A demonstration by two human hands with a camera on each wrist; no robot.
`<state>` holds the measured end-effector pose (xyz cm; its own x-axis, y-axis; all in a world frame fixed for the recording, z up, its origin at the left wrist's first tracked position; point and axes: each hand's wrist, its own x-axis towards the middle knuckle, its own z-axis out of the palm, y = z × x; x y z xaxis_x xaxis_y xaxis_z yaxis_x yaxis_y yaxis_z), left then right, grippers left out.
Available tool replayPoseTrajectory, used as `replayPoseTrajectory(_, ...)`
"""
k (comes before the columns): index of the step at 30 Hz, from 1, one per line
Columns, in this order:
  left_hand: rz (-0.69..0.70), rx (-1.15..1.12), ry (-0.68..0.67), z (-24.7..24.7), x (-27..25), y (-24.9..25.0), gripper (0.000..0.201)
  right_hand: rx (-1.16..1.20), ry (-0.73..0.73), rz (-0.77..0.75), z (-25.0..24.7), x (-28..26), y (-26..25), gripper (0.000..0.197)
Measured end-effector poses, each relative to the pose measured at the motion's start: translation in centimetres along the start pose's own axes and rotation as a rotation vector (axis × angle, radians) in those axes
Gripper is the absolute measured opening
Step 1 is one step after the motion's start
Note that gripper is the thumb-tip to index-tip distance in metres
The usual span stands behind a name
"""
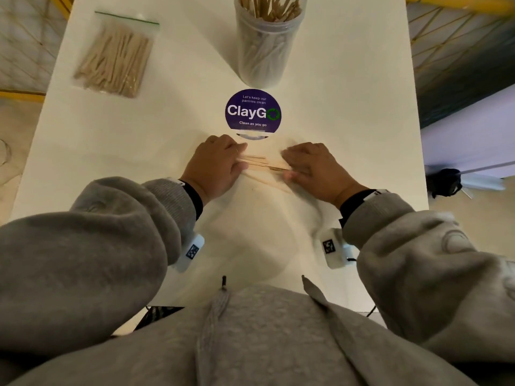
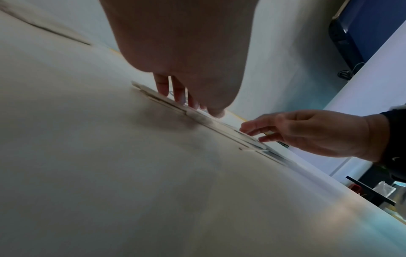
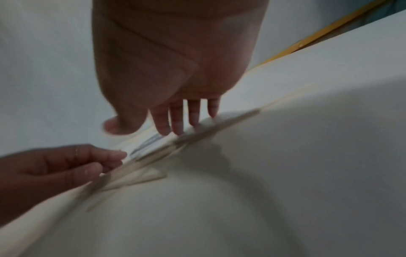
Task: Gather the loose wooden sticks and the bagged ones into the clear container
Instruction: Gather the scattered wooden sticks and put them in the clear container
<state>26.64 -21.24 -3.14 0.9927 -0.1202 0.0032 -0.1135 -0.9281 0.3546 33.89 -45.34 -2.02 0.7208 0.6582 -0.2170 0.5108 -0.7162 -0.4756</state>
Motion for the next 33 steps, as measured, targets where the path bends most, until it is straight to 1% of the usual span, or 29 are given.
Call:
replayPoseTrajectory(2, -0.017, 0.053, -0.034, 0.1, -0.5, -0.5, 0.062, -0.032, -0.093, 0.051, 0.1, -1.0, 0.3, 0.106)
replayPoseTrajectory(3, -0.029, 0.077, -0.055, 0.2, -0.9, -0.6, 0.07, -0.09, -0.101, 0.055, 0.5, -1.6, 0.2, 0.115)
replayPoseTrajectory(4, -0.044, 0.086, -0.073, 0.3, -1.2, -0.6, 0.077, -0.137, -0.076, 0.061, 1.1, -2.1, 0.0, 0.116)
replayPoseTrajectory(5, -0.057, 0.069, -0.076, 0.5, -1.5, -0.3, 0.082, -0.146, -0.025, 0.082, 1.7, -2.4, -0.3, 0.112)
replayPoseTrajectory(7, -0.067, 0.004, -0.057, 0.8, -2.0, 0.4, 0.086, -0.07, 0.117, 0.148, 2.9, -2.3, -1.1, 0.09)
replayPoseTrajectory(9, -0.065, -0.02, -0.043, 1.1, -2.3, 1.2, 0.082, -0.001, 0.241, 0.147, 4.0, -1.6, -1.7, 0.066)
replayPoseTrajectory(10, -0.078, -0.022, -0.041, 1.2, -2.3, 1.6, 0.078, 0.007, 0.277, 0.13, 4.4, -1.3, -2.0, 0.055)
replayPoseTrajectory(12, -0.14, -0.031, -0.051, 1.3, -2.1, 2.2, 0.065, -0.014, 0.294, 0.101, 4.9, -0.7, -2.2, 0.039)
replayPoseTrajectory(14, -0.201, -0.014, -0.064, 1.2, -1.7, 2.8, 0.051, -0.086, 0.276, 0.075, 4.8, -0.1, -2.5, 0.029)
replayPoseTrajectory(15, -0.213, 0.023, -0.072, 1.1, -1.5, 3.1, 0.045, -0.134, 0.267, 0.054, 4.7, 0.0, -2.6, 0.029)
replayPoseTrajectory(17, -0.184, 0.138, -0.102, 1.1, -1.3, 3.4, 0.036, -0.221, 0.241, 0.015, 4.4, 0.2, -2.8, 0.036)
replayPoseTrajectory(20, -0.12, 0.239, -0.122, 1.0, -1.2, 3.6, 0.031, -0.253, 0.226, -0.013, 4.3, 0.5, -2.7, 0.039)
replayPoseTrajectory(23, -0.085, 0.246, -0.132, 1.0, -1.0, 3.6, 0.031, -0.244, 0.198, -0.041, 3.9, 0.8, -2.8, 0.054)
replayPoseTrajectory(25, -0.069, 0.225, -0.15, 1.0, -0.8, 3.5, 0.032, -0.232, 0.205, -0.068, 3.6, 1.0, -2.8, 0.055)
replayPoseTrajectory(27, -0.045, 0.222, -0.144, 1.0, -0.8, 3.4, 0.031, -0.269, 0.18, -0.093, 3.4, 1.2, -2.8, 0.047)
replayPoseTrajectory(30, -0.003, 0.267, -0.154, 1.2, -1.0, 3.5, 0.021, -0.396, 0.152, -0.108, 3.1, 1.4, -3.4, 0.025)
replayPoseTrajectory(32, -0.017, 0.315, -0.163, 1.3, -1.0, 3.6, 0.018, -0.505, 0.107, -0.101, 2.9, 1.5, -4.1, 0.015)
replayPoseTrajectory(33, -0.032, 0.324, -0.176, 1.3, -1.0, 3.6, 0.02, -0.54, 0.095, -0.115, 2.9, 1.5, -4.3, 0.014)
